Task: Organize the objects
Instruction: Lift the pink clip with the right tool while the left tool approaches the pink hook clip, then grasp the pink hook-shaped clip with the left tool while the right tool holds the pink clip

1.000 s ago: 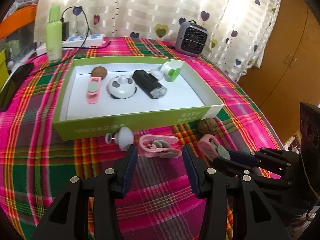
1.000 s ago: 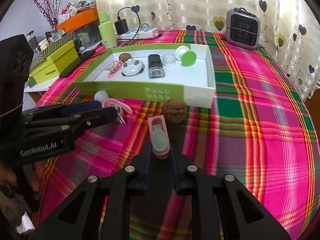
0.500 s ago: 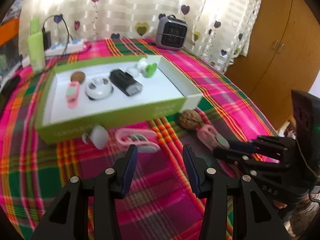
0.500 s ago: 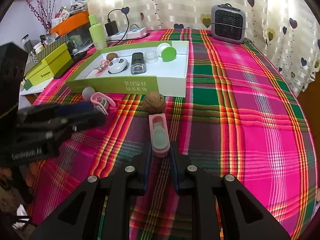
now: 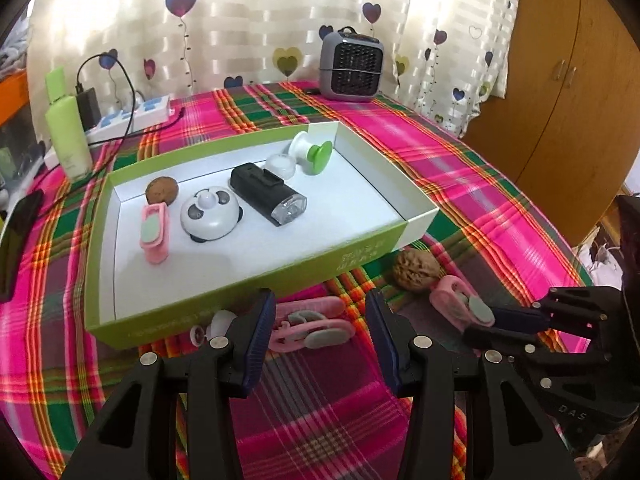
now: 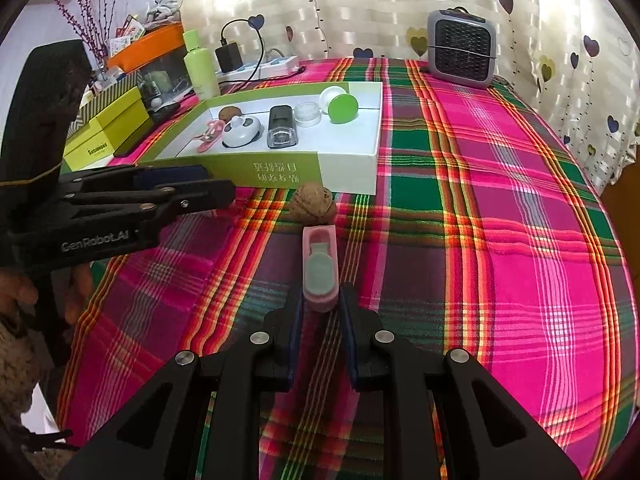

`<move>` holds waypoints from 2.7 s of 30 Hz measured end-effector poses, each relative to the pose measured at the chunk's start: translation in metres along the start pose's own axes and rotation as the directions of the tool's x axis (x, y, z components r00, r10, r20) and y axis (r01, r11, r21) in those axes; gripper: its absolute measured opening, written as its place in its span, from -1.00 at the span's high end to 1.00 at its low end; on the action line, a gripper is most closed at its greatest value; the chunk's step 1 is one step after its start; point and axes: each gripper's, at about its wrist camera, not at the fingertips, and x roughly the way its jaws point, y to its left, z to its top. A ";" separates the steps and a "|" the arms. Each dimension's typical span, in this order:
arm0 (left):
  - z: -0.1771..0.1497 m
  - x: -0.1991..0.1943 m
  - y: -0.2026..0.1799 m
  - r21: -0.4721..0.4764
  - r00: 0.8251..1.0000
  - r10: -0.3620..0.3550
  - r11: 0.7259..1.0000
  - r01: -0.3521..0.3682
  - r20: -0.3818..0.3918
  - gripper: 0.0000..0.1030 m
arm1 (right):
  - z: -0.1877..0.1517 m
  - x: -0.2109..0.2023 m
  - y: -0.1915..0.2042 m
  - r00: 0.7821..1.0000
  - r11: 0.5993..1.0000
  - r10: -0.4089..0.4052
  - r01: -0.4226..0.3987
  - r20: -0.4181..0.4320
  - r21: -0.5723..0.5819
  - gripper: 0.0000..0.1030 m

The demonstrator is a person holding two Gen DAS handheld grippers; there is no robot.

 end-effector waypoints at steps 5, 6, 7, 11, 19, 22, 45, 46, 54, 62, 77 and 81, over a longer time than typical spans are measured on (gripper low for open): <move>0.003 0.002 -0.003 0.027 1.000 0.001 1.000 -0.001 -0.013 0.12 | 0.001 0.001 -0.001 1.000 1.000 0.004 -0.004 0.005 0.004 0.64; 0.003 0.003 -0.004 0.035 1.000 0.002 0.999 -0.001 -0.014 0.12 | 0.000 0.001 -0.001 1.000 1.000 0.004 -0.004 0.006 0.004 0.64; 0.002 0.003 -0.005 0.046 1.000 0.008 0.999 -0.008 -0.013 0.12 | 0.001 0.001 -0.001 1.000 1.000 0.004 -0.004 0.006 0.005 0.64; -0.001 -0.002 -0.007 0.029 0.999 -0.024 0.999 0.025 -0.022 0.12 | 0.000 0.000 -0.001 1.000 1.000 0.006 -0.007 0.007 0.009 0.64; -0.011 -0.009 -0.011 -0.010 0.993 -0.106 0.994 0.105 -0.052 0.12 | 0.000 0.000 -0.001 1.000 1.000 0.009 -0.009 0.008 0.011 0.64; -0.013 -0.012 -0.021 0.051 0.994 -0.090 0.994 0.093 -0.058 0.12 | 0.000 0.000 -0.001 1.000 1.000 0.009 -0.009 0.008 0.012 0.64; -0.017 0.005 -0.017 0.188 0.994 -0.067 0.979 0.083 -0.090 0.12 | 0.006 0.003 0.003 1.000 1.000 0.029 -0.029 0.004 -0.012 0.29; -0.016 0.005 -0.016 0.180 0.994 -0.072 0.980 0.087 -0.088 0.12 | 0.007 0.005 0.004 1.000 0.999 0.028 -0.028 0.004 -0.019 0.22; -0.014 0.008 -0.016 0.159 0.995 -0.066 0.984 0.077 -0.069 0.18 | 0.015 0.012 0.007 1.000 0.999 -0.010 0.010 0.001 -0.033 0.21; -0.016 0.007 -0.016 0.154 0.997 -0.050 0.986 0.059 -0.059 0.53 | 0.017 0.013 0.007 1.000 0.999 -0.017 0.017 0.002 -0.032 0.24; -0.022 0.002 -0.017 0.112 0.998 -0.014 0.994 0.020 -0.056 0.54 | 0.018 0.013 0.002 0.999 0.999 -0.031 0.032 0.005 -0.013 0.52; -0.022 0.002 -0.016 0.098 0.999 -0.014 0.995 0.018 -0.050 0.58 | 0.018 0.013 0.002 0.999 0.999 -0.032 0.032 0.004 -0.014 0.59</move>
